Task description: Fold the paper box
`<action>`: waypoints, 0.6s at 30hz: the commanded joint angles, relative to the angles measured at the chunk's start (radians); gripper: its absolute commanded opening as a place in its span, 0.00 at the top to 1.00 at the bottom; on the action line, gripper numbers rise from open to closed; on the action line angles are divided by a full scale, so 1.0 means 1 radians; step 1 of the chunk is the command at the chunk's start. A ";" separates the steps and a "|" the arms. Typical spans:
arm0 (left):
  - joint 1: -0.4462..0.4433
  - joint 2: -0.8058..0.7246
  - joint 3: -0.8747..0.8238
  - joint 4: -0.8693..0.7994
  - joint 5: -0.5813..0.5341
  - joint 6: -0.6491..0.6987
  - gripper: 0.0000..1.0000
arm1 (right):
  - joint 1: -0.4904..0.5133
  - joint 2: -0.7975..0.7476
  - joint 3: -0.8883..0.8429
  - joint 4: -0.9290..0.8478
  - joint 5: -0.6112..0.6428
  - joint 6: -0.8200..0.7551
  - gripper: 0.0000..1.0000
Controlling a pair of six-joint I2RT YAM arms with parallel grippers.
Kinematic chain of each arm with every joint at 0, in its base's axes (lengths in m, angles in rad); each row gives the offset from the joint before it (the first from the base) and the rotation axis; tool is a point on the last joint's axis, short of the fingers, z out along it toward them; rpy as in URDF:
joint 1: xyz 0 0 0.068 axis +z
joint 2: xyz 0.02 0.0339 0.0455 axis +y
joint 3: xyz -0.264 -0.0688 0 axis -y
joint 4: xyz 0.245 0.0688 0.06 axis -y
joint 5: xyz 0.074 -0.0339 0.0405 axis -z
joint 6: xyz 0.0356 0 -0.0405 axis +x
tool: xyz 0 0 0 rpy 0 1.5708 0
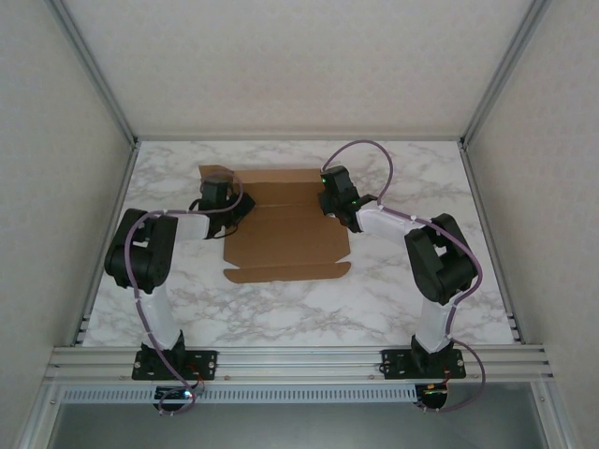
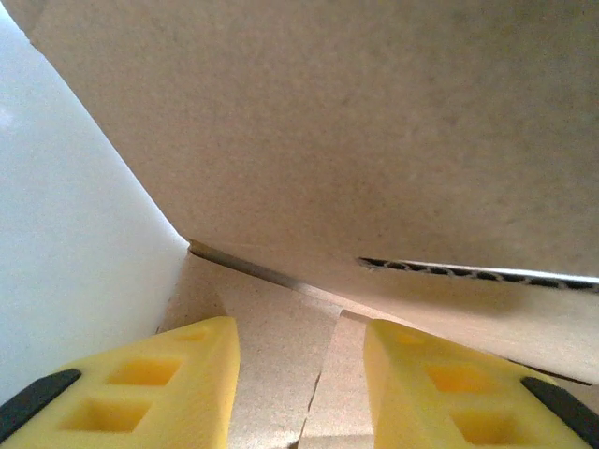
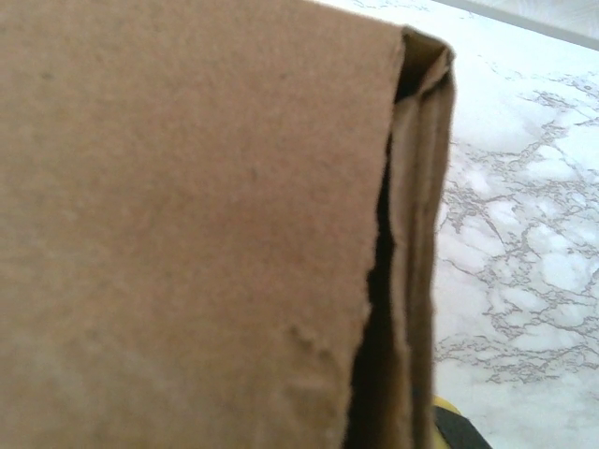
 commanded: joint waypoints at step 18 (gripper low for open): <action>0.003 -0.644 -0.100 -0.445 -0.374 0.198 0.57 | -0.039 -0.005 -0.010 -0.141 -0.028 -0.052 1.00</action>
